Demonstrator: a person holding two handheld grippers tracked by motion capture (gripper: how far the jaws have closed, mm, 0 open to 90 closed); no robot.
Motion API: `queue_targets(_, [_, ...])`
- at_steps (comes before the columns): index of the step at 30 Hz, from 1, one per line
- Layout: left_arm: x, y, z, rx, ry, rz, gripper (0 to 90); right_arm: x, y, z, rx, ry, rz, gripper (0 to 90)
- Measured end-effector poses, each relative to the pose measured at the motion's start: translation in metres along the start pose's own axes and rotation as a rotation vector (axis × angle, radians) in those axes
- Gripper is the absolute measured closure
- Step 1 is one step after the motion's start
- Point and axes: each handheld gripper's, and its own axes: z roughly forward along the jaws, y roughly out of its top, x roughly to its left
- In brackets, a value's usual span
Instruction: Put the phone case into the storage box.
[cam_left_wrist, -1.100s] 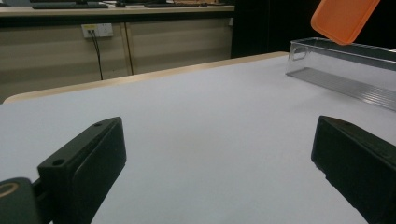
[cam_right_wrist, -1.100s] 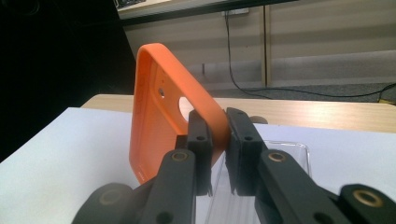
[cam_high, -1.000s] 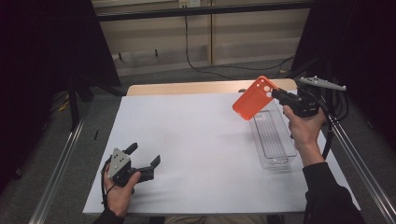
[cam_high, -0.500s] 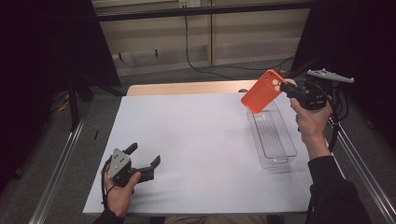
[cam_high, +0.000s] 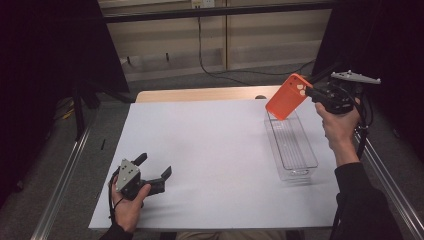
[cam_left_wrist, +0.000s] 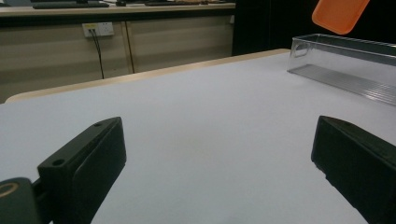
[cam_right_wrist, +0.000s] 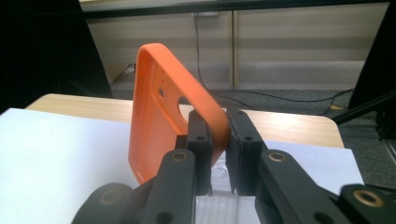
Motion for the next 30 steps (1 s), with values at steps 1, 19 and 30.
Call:
queue_targets(1, [0.0,0.0,0.0,0.004,0.001,0.0,3.0,-0.001,0.0,0.001,0.007,-0.005,-0.009,81.2])
queue_targets(19, [0.0,0.0,0.0,0.003,-0.004,0.007,3.0,-0.006,0.003,0.016,0.054,-0.048,-0.08,81.2])
queue_targets(30, [-0.002,-0.001,0.002,0.01,-0.008,0.027,3.0,-0.008,0.003,0.024,0.09,-0.058,-0.147,81.3])
